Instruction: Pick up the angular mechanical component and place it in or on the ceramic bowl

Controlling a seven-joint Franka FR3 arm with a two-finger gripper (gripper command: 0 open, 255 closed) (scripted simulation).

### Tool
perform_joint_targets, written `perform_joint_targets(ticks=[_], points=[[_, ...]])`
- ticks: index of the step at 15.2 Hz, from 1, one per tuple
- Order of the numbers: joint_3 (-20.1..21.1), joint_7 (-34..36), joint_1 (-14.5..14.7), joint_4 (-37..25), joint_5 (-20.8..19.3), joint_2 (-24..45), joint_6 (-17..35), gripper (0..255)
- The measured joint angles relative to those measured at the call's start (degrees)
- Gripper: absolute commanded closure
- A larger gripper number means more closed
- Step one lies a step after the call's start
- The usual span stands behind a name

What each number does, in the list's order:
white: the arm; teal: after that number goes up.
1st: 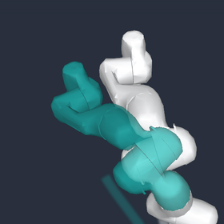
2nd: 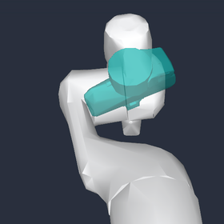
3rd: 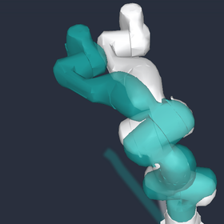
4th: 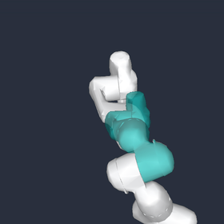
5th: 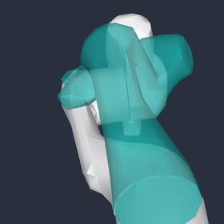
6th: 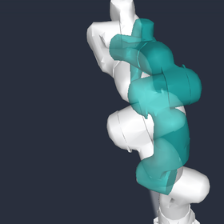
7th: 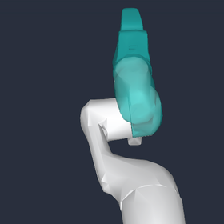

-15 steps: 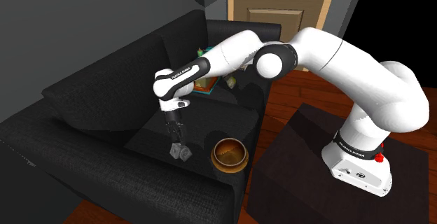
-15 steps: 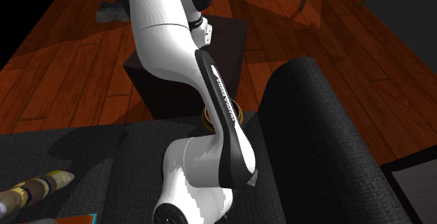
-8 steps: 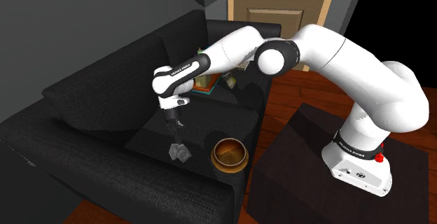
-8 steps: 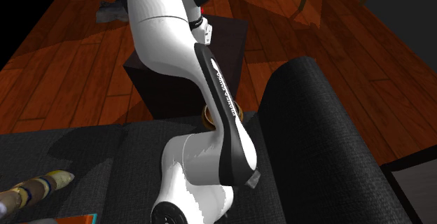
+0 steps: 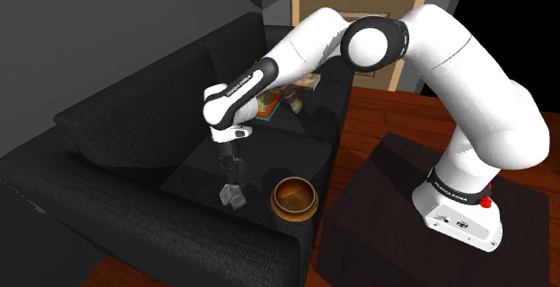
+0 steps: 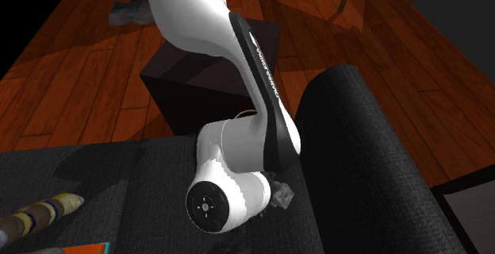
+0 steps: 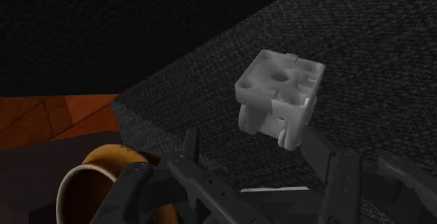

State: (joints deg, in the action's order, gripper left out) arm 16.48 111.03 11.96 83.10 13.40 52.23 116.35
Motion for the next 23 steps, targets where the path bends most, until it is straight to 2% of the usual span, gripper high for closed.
perform_joint_targets(ticks=[1,2,3,4,6,8,16,17,23], points=[[-0.9,3.2,2.0,13.3,1.2,-6.7,13.8,0],[-2.1,5.9,4.2,21.9,2.0,-10.4,28.7,0],[-2.8,7.3,5.4,26.6,2.5,-12.3,37.2,0],[-3.2,8.1,6.2,28.5,2.8,-12.7,41.6,0],[-3.6,8.6,6.9,29.5,2.9,-11.9,45.5,0],[-3.8,8.8,7.4,29.0,2.9,-10.6,47.0,0],[-4.0,8.9,7.9,27.7,2.8,-8.5,48.1,0],[-4.0,8.9,7.9,27.7,2.8,-8.5,48.1,255],[-4.0,8.9,7.9,27.7,2.8,-8.6,48.1,255]])
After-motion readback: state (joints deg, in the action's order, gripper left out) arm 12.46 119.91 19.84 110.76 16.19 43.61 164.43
